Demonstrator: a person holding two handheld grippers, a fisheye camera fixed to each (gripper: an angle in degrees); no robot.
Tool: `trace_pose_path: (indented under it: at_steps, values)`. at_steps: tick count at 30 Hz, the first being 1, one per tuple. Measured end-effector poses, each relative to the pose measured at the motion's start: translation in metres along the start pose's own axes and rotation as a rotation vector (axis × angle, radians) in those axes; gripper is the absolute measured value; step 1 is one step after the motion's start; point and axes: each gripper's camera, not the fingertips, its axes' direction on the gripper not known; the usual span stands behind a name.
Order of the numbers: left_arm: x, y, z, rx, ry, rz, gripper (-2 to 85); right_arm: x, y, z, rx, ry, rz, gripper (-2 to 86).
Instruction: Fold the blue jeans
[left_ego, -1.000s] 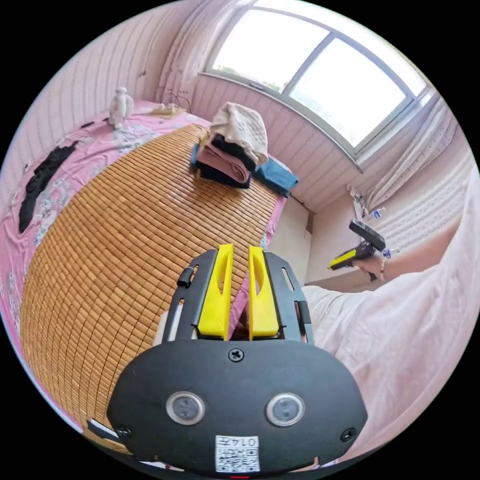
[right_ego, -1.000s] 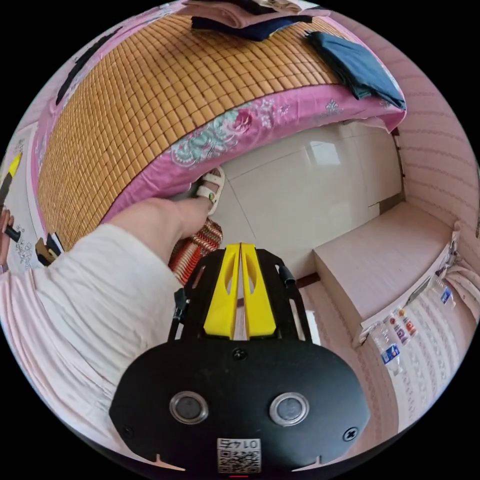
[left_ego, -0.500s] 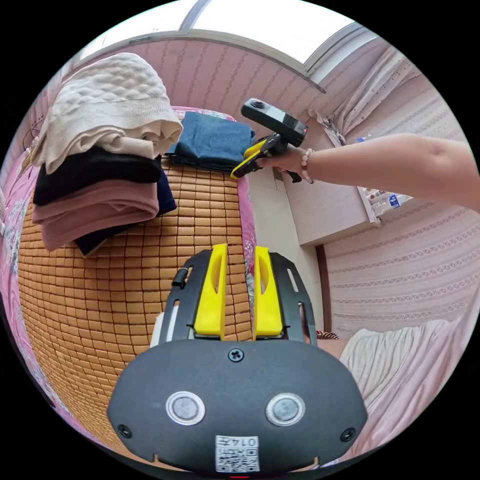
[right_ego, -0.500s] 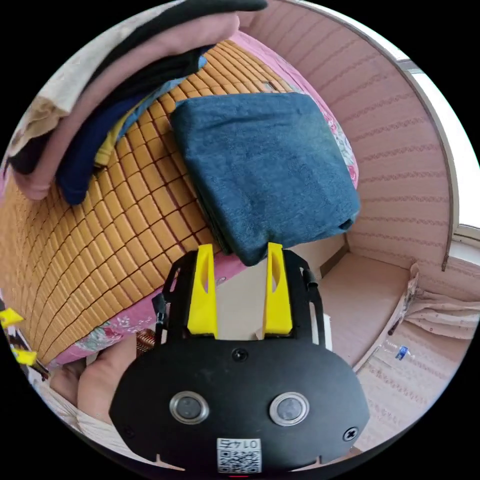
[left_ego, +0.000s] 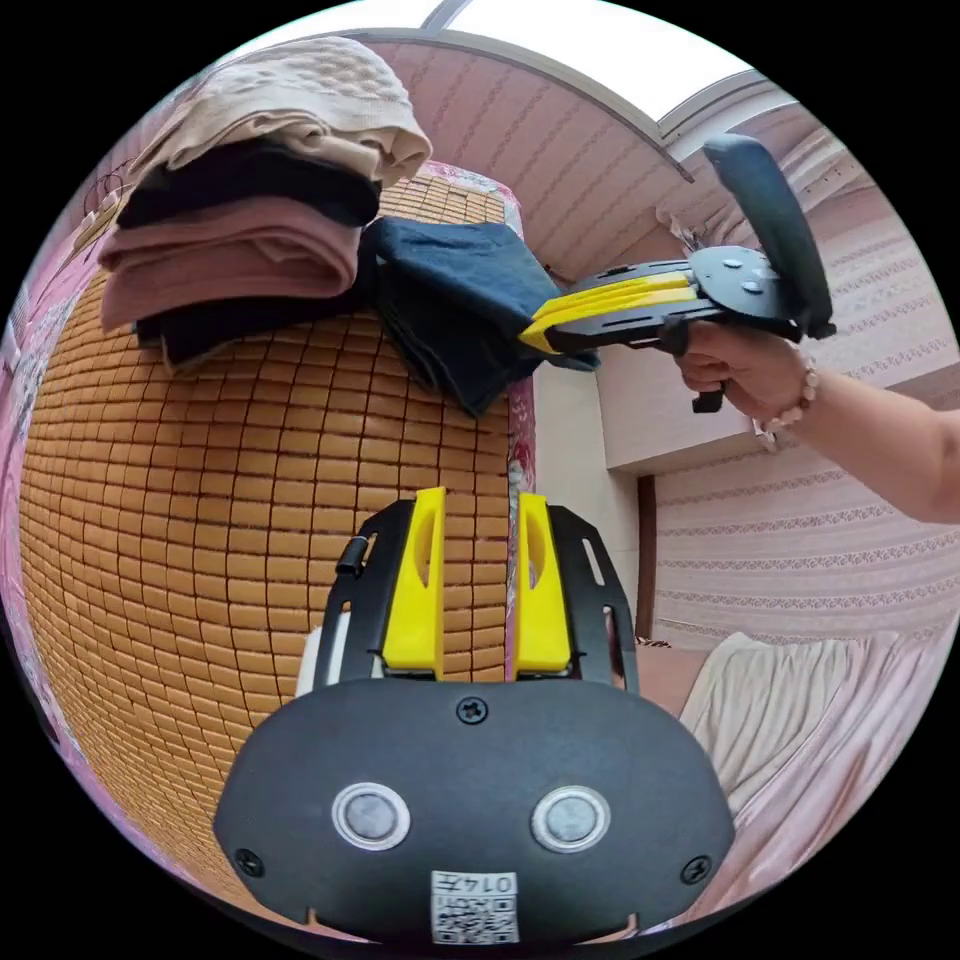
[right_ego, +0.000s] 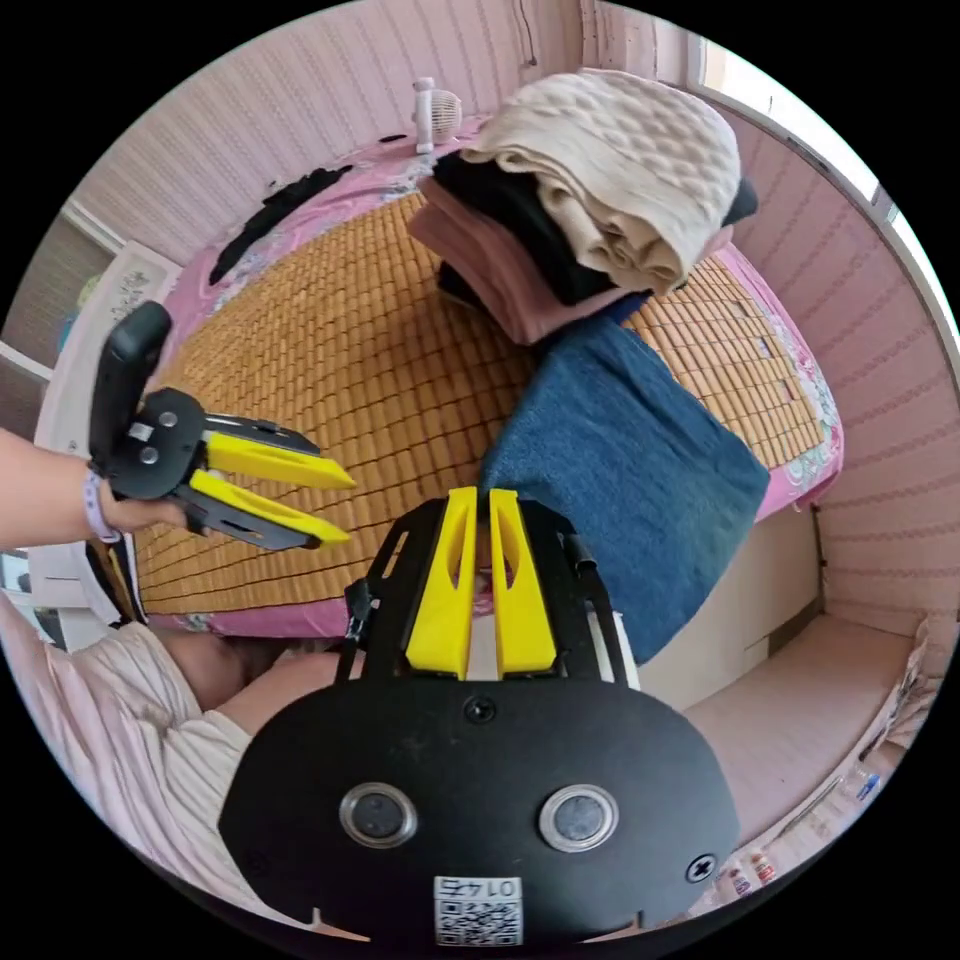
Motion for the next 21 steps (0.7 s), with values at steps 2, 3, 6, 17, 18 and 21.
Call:
trace_pose_path:
  at_steps: [2,3,6,17,18,21]
  values:
    - [-0.005,0.035,-0.003,0.003,-0.015,-0.023,11.1,-0.027,0.003,-0.013,0.053,-0.141,0.023,0.9]
    - [-0.008,0.059,-0.004,0.006,-0.018,-0.042,11.3,-0.045,0.001,-0.020,0.091,-0.248,0.039,0.9]
    - [-0.021,0.123,-0.010,0.042,-0.009,-0.133,8.9,-0.097,-0.009,-0.029,0.160,-0.518,0.035,0.9]
    - [-0.038,0.461,-0.142,0.373,-0.192,-0.523,-0.9,-0.391,0.005,-0.041,0.057,-0.924,-0.422,0.9]
    - [-0.025,0.498,-0.155,0.392,-0.221,-0.551,-0.9,-0.410,0.012,-0.049,0.041,-0.979,-0.462,0.9]
    - [0.015,0.584,-0.181,0.460,-0.281,-0.649,-0.9,-0.424,0.034,-0.079,0.041,-1.048,-0.508,0.9]
